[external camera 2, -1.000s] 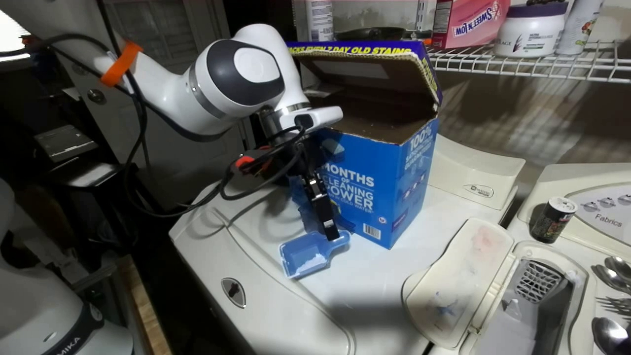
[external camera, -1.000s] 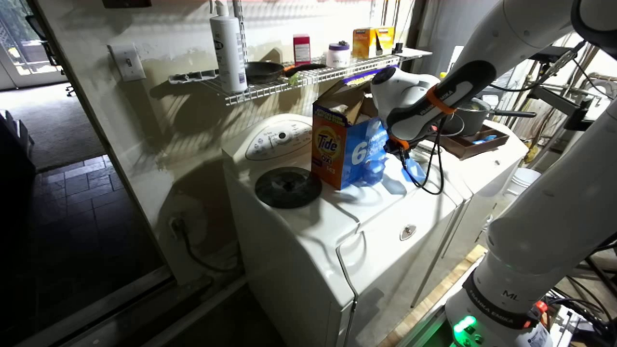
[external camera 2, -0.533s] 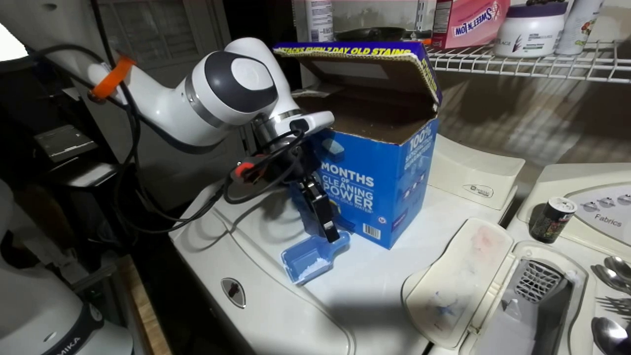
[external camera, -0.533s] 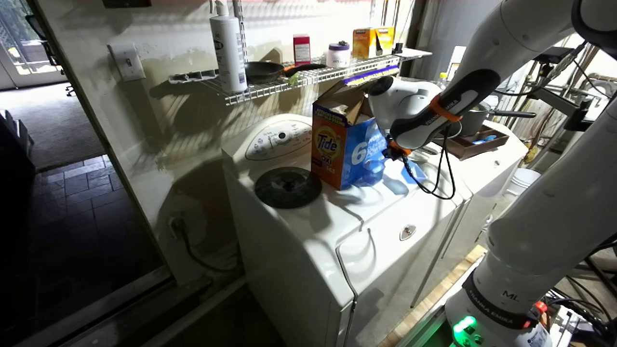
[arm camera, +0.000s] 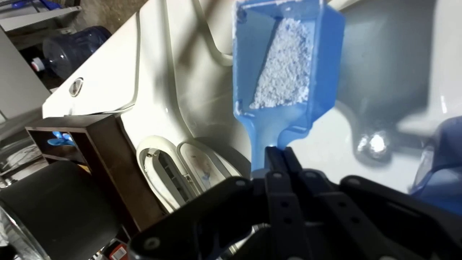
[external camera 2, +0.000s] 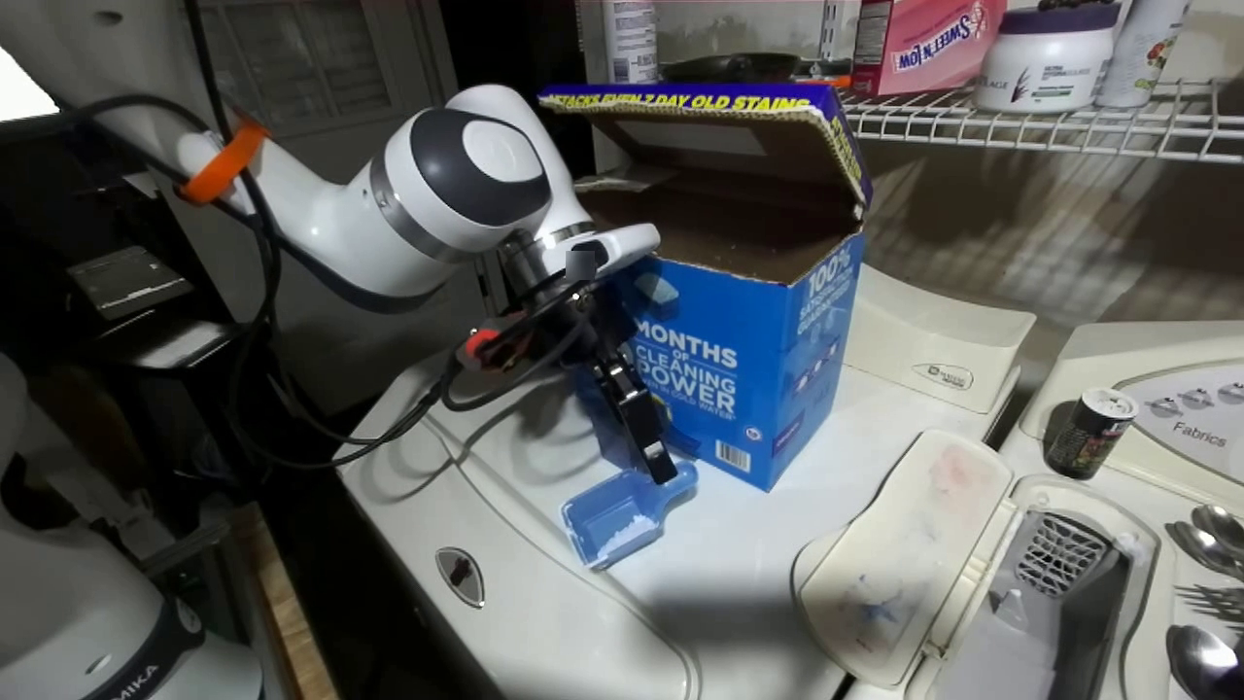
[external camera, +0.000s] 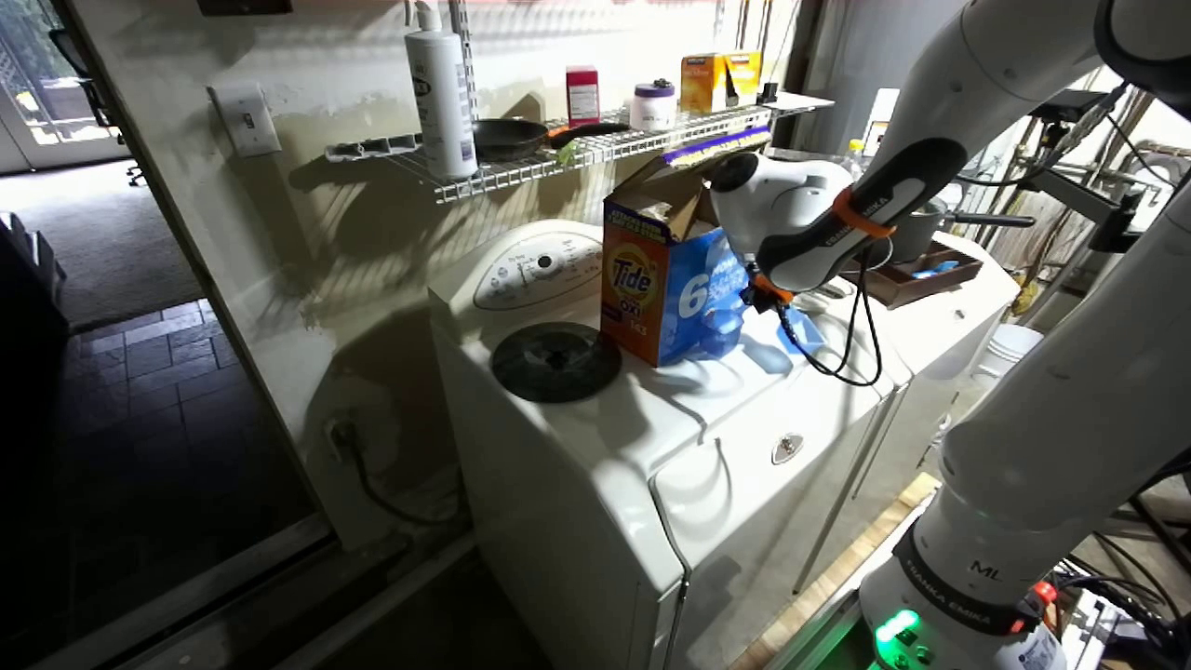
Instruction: Use the light blue scoop to scoop up some objects from the blue bowl
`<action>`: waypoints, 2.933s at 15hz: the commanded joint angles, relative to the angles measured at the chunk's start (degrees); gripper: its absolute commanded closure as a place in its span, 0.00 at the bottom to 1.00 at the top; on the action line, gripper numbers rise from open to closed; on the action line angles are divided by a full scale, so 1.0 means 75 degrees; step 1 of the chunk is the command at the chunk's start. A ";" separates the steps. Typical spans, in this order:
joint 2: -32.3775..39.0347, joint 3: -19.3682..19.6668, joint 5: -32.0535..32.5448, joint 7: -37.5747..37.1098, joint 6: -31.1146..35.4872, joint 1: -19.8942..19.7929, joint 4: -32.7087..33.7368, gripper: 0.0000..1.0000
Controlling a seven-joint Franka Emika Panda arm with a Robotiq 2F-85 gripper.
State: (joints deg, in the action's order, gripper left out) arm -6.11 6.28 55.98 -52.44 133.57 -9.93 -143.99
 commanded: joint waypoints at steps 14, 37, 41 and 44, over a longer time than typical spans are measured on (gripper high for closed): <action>0.1301 0.0480 0.0023 -0.1815 -0.0124 -0.0094 0.1006 0.99; 0.2533 0.0999 -0.3058 -0.2544 -0.0680 -0.0118 0.2667 0.99; 0.2648 0.1081 -0.3348 -0.2601 -0.0709 -0.0099 0.2826 0.99; 0.2725 0.1151 -0.3574 -0.2692 -0.0728 -0.0095 0.2940 0.99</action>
State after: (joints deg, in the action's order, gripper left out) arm 11.20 14.46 32.23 -70.64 128.06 -11.14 -125.21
